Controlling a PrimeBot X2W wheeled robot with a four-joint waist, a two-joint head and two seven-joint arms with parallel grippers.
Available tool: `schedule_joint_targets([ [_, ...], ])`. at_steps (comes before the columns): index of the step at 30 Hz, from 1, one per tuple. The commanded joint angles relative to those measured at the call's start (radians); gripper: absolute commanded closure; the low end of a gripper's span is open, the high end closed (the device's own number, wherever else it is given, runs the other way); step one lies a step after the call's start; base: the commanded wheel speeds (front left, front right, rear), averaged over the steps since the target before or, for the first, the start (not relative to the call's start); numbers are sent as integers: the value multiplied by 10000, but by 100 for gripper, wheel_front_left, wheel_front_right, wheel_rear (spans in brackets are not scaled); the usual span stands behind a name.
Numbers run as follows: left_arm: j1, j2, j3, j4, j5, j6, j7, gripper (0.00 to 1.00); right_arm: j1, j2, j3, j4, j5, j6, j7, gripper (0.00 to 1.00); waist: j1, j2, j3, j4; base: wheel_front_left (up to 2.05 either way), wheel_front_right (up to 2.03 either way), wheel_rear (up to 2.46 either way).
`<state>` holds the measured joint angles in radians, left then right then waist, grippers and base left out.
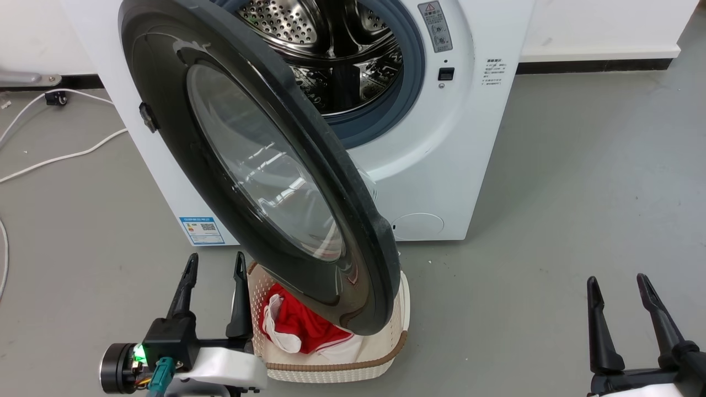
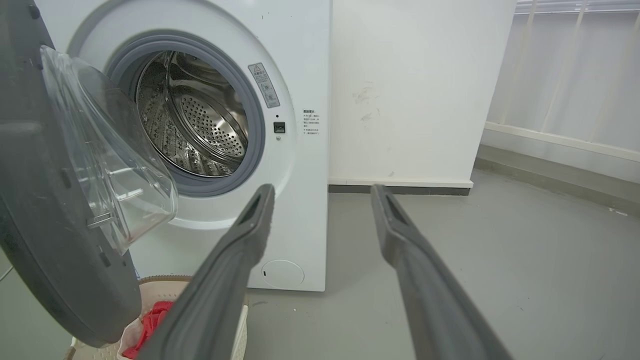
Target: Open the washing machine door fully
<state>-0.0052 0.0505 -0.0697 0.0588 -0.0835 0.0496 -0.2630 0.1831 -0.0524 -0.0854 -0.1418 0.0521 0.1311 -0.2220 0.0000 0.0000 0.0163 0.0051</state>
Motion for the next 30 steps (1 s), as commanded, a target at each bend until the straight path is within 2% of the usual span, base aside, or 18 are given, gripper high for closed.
schedule_joint_targets([
  [1, -12, -5, -37, -45, 0, -62, -27, 100, 19, 39, -4, -45, 0, -7, 3, 0, 0, 0, 11, -1, 0, 0, 0],
  [10, -269, -3, -71, -477, 83, -68, -27, 100, -50, 40, 0, -18, 151, -7, -12, 0, 0, 0, 40, 7, 0, 0, 0],
  [21, -1566, -5, -170, -2809, 351, 0, -27, 100, -178, 39, -134, -1, 253, -7, -40, 0, 0, 0, 154, 108, 0, 0, 0],
  [30, -2978, -5, -1210, -4063, 395, 98, -25, 100, -361, 40, -164, 46, 290, -7, -61, 0, 0, 0, 355, 49, 0, 0, 0],
])
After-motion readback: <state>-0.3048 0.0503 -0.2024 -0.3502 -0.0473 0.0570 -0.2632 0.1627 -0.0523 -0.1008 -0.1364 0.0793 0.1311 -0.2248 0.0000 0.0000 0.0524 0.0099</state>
